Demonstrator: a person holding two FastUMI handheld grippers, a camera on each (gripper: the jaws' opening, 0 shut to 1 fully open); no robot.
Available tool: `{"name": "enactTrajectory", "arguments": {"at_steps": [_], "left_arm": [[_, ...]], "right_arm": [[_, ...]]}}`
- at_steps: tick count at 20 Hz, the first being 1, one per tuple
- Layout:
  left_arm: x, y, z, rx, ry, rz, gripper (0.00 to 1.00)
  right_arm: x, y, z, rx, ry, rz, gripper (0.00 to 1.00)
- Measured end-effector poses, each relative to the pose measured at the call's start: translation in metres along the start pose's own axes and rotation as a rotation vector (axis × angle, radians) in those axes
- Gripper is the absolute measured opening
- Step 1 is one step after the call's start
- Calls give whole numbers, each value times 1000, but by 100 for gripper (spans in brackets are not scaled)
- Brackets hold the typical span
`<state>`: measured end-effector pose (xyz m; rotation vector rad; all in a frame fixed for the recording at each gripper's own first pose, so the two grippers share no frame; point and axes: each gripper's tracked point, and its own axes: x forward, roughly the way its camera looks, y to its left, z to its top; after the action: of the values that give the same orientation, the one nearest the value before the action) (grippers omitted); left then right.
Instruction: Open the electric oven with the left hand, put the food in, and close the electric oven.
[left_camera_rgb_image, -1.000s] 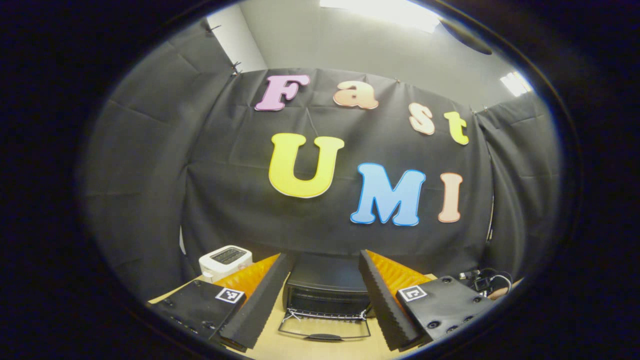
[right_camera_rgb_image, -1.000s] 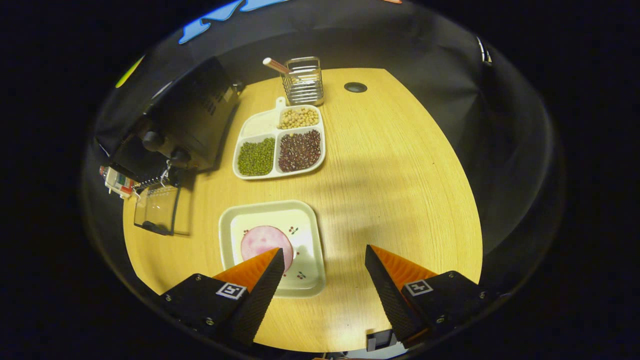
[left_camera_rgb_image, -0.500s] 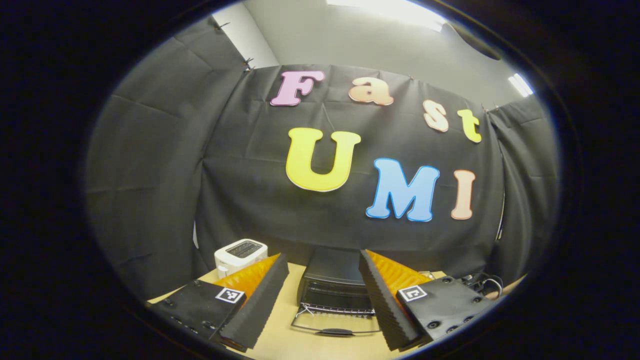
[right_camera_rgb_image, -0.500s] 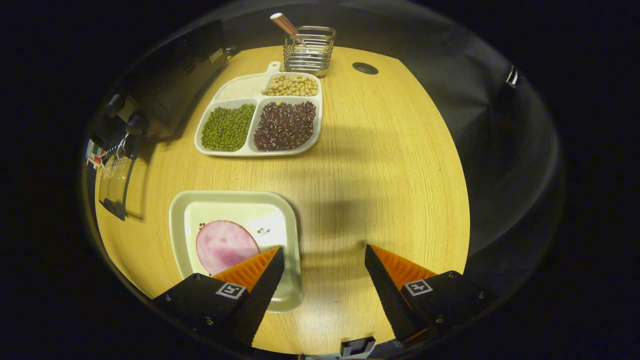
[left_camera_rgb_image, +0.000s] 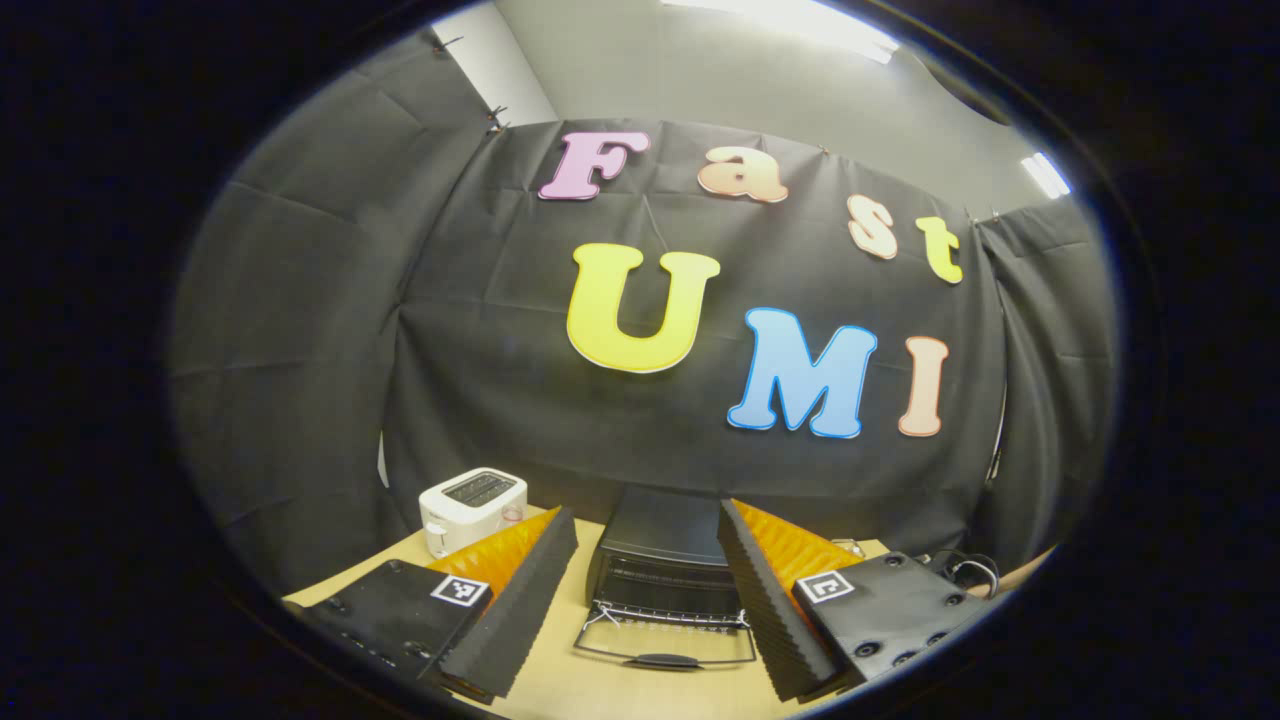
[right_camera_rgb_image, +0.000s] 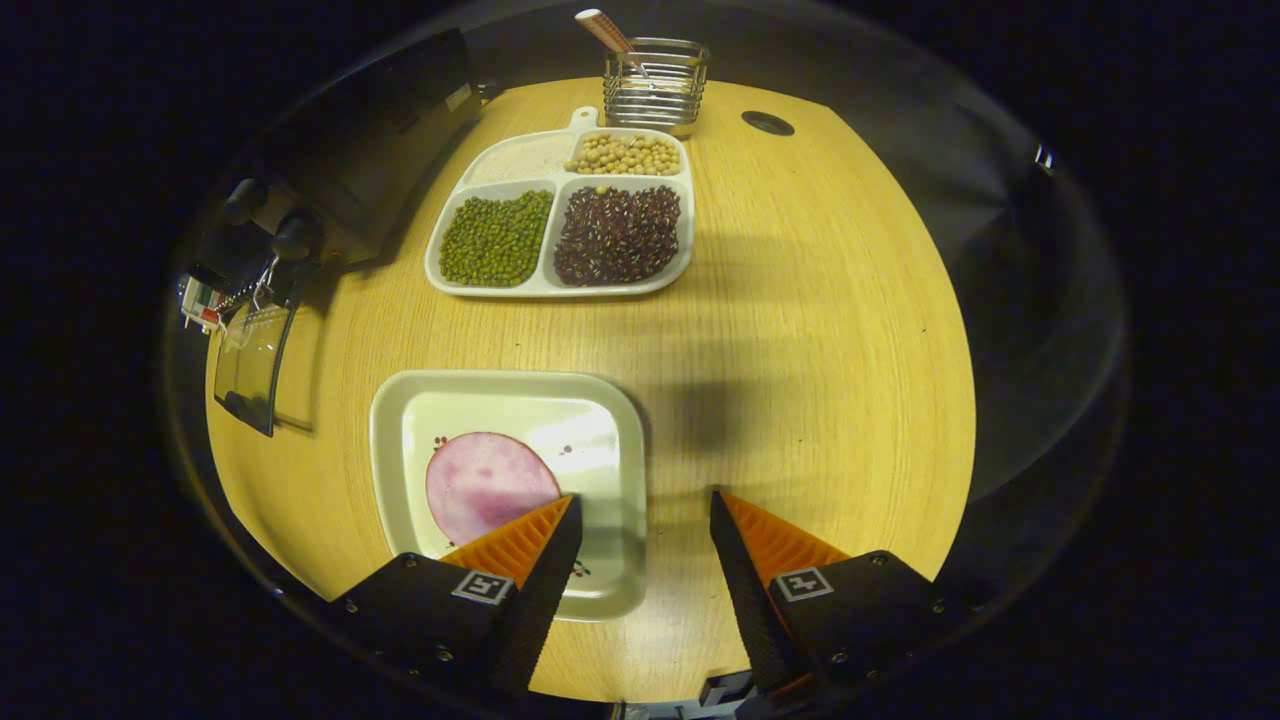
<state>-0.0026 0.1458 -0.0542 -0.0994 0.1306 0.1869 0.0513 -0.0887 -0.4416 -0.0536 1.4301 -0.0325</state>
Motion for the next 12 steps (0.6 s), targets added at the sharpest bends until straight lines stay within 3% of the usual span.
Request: {"name": "enactTrajectory", "arguments": {"at_steps": [2,3,6,7,8,10,12], "left_arm": [[1,-2,-3,-7,6,-3,96],[1,-5,-3,-12,7,-7,98],[0,-9,-2,-15,9,-14,96],[0,-11,-2,-12,6,-17,96],[-2,-12,-1,-9,2,-15,96],[-4,-10,-3,-8,0,-13,98],[-3,-9,-3,-5,-3,-10,96]], "right_arm": [[6,7,-4,-14,1,67,80],[-8,10,4,-20,-4,75,65],[18,7,-13,-88,-10,107,60],[-1,8,-3,-58,9,121,32],[6,-1,3,-54,0,103,31],[0,0,2,70,-4,157,0],[3,1,-1,104,12,173,0]]}}
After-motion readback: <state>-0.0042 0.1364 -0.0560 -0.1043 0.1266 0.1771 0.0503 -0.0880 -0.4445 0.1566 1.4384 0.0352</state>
